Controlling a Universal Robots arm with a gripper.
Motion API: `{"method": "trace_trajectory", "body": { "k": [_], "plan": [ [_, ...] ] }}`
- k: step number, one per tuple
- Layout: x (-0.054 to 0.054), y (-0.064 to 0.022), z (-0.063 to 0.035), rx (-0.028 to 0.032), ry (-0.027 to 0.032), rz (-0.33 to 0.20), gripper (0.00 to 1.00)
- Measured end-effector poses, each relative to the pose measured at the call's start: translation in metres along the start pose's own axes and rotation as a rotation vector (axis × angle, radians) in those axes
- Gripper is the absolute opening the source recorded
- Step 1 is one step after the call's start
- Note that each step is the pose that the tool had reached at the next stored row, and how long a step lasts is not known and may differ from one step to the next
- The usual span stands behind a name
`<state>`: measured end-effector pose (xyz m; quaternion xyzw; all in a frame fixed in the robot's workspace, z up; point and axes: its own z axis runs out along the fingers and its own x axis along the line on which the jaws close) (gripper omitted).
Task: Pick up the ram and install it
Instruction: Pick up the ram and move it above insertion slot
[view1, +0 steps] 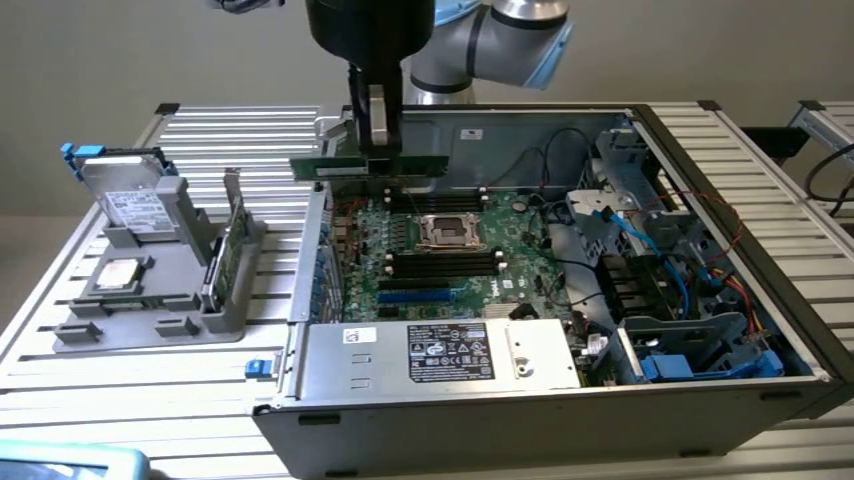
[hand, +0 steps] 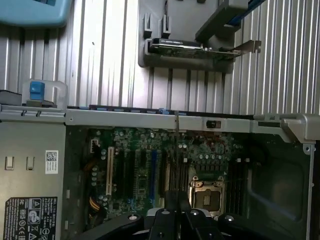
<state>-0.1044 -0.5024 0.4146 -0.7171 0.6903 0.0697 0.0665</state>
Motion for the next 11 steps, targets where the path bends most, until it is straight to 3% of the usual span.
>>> {"method": "trace_trajectory", "body": {
  "k": [11],
  "plan": [
    [0.003,-0.0291,0.0176,0.0058,0.0000,0.029,0.13]
  ]
}}
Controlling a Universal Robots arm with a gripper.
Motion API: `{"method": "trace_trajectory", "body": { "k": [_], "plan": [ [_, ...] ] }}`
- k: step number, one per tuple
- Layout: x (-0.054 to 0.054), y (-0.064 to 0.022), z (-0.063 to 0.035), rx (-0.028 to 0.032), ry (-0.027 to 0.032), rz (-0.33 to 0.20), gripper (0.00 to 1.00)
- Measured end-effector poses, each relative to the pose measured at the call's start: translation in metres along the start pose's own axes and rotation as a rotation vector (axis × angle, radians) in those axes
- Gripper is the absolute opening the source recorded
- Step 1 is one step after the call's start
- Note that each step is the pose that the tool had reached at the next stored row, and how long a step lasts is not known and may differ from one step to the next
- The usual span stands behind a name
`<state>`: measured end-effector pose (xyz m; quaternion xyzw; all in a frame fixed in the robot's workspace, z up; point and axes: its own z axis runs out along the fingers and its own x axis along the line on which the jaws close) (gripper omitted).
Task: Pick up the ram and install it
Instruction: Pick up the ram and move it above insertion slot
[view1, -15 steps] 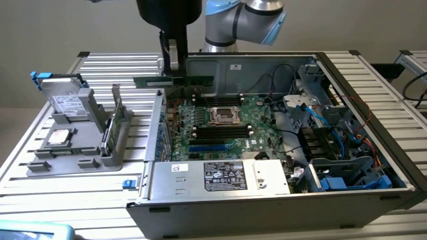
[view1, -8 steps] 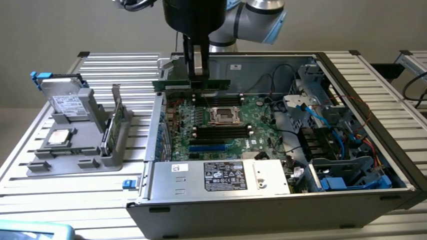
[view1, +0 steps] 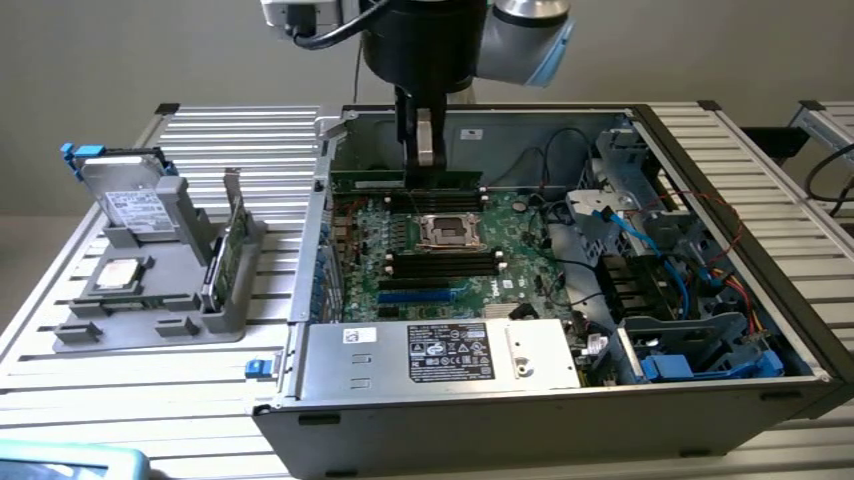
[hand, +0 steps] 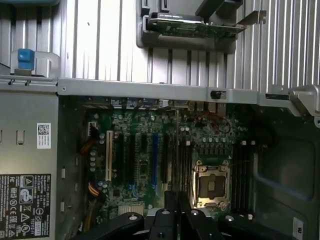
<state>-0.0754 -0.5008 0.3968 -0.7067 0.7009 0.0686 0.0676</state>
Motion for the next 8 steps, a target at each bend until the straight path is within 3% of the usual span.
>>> {"method": "trace_trajectory", "body": {
  "k": [5,8],
  "plan": [
    [0.000,-0.0132,0.0087,0.0019,0.0002,0.011,0.13],
    [-0.006,-0.0215,0.0155,0.0013,0.0000,0.011,0.13]
  ]
}}
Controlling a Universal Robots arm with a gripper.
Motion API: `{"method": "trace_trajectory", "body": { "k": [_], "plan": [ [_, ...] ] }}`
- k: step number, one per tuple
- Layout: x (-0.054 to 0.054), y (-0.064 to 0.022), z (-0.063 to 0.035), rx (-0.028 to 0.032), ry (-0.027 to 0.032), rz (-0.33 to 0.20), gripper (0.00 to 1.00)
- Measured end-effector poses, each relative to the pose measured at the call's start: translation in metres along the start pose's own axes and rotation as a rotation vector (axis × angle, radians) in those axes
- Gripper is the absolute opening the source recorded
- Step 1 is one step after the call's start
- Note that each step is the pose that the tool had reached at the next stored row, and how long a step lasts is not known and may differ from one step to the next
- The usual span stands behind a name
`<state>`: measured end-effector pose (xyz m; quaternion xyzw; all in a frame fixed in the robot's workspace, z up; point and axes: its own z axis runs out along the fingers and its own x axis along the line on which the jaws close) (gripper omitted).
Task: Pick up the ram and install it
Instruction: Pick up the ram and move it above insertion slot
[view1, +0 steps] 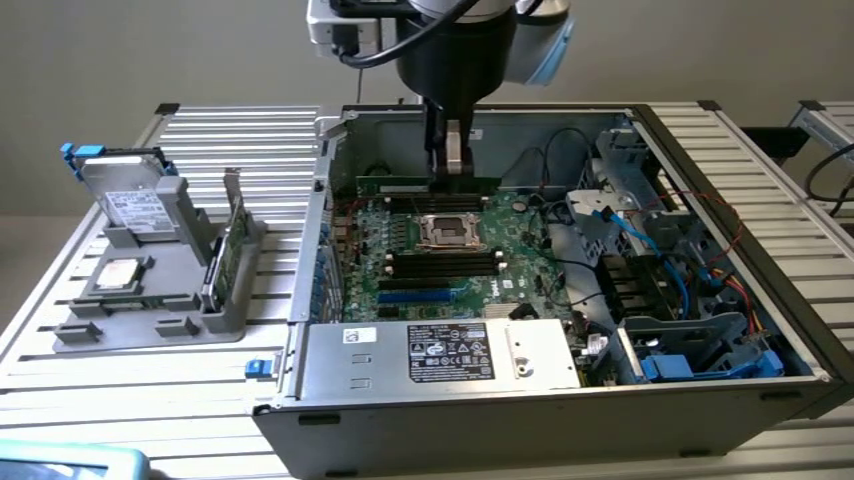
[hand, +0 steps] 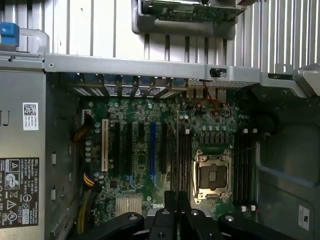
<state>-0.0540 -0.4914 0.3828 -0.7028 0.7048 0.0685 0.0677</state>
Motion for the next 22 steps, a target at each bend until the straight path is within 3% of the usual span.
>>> {"method": "trace_trajectory", "body": {
  "k": [12,17,18,22],
  "plan": [
    [-0.027,-0.0294,0.0273,-0.0024,0.0001,0.000,0.13],
    [-0.033,-0.0314,0.0375,-0.0022,0.0015,0.003,0.13],
    [-0.033,-0.0314,0.0376,-0.0037,0.0053,0.004,0.13],
    [-0.033,-0.0314,0.0377,-0.0036,0.0056,0.004,0.13]
  ]
}}
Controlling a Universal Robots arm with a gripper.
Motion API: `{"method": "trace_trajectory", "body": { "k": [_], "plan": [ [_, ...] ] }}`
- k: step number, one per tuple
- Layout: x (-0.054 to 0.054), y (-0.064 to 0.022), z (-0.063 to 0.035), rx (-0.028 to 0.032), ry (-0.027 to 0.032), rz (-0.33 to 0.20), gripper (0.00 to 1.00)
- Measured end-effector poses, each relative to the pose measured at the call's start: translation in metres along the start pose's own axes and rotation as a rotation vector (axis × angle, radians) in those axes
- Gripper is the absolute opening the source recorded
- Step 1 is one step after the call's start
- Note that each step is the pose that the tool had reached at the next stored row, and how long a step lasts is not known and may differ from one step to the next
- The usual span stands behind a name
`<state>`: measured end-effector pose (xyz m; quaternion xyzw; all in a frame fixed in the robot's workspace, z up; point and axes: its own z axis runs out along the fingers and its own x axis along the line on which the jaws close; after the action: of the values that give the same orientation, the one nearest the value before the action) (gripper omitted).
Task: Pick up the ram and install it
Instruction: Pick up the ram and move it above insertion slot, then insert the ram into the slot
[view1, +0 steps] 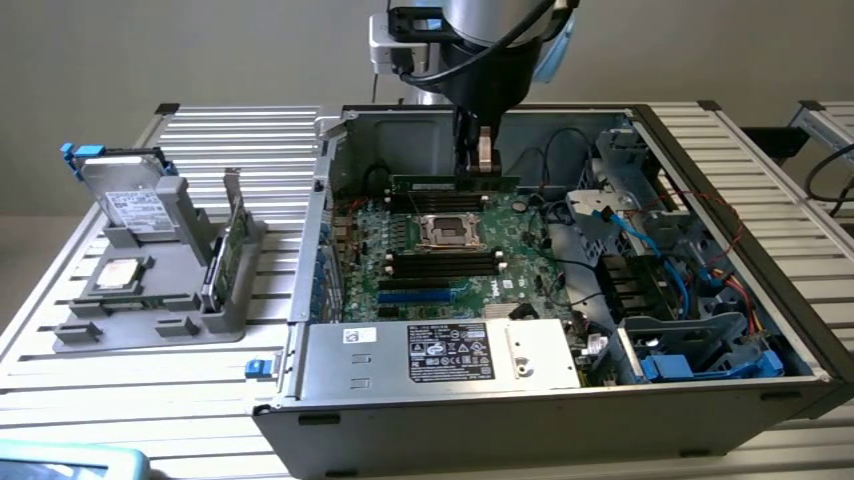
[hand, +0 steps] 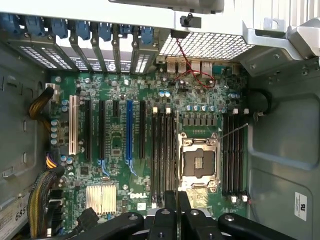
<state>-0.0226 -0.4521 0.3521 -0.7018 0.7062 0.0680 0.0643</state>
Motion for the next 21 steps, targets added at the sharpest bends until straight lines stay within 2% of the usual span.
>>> {"method": "trace_trajectory", "body": {
  "k": [14,15,17,19,21],
  "plan": [
    [0.000,0.0002,0.0018,0.0020,0.0003,0.000,0.13],
    [0.000,0.0005,0.0021,0.0085,0.0026,-0.001,0.13],
    [-0.003,0.0014,0.0031,0.0197,0.0154,-0.005,0.13],
    [-0.006,0.0026,0.0055,0.0235,0.0245,-0.007,0.13],
    [-0.010,0.0039,0.0092,0.0235,0.0275,-0.010,0.13]
  ]
}}
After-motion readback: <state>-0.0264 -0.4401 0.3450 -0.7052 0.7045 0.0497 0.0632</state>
